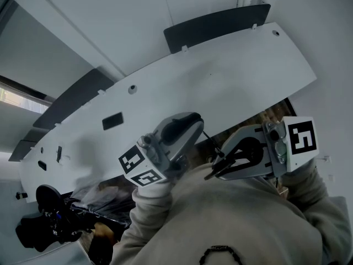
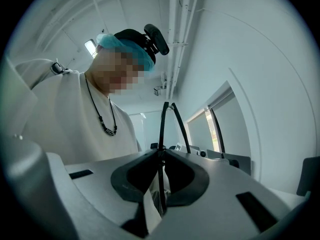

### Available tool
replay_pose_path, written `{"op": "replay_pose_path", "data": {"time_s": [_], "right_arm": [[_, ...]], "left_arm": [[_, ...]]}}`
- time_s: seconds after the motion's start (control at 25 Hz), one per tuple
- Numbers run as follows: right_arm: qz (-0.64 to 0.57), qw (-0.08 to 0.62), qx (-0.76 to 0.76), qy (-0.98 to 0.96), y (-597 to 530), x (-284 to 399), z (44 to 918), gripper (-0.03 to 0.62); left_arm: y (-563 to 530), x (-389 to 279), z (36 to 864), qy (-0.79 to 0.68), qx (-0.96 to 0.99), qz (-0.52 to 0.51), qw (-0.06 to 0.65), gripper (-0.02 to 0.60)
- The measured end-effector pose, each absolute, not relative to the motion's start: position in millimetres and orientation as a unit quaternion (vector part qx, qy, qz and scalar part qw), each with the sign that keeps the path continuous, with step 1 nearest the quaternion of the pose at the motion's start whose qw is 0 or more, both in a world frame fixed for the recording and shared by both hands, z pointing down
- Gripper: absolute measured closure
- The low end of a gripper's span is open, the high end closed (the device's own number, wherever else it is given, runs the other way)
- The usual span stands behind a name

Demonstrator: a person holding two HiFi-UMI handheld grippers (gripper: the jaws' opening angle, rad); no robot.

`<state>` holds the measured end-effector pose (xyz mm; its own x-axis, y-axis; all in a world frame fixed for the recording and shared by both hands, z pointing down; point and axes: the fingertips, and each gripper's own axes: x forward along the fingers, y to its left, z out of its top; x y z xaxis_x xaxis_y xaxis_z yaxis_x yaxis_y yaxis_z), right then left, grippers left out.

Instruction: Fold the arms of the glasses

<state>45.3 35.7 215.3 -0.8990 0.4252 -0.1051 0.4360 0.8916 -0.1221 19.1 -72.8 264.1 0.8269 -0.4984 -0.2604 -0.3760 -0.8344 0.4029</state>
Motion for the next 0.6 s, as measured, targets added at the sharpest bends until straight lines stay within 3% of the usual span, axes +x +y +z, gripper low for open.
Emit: {"op": "replay_pose_path", "data": {"time_s": [0.6], "right_arm": [[-0.092, 0.001, 0.226, 0.97, 37, 45, 225, 0.536]], "left_arm": [[-61, 34, 241, -0.205, 0.961, -0.143, 0.116, 0.546]]}}
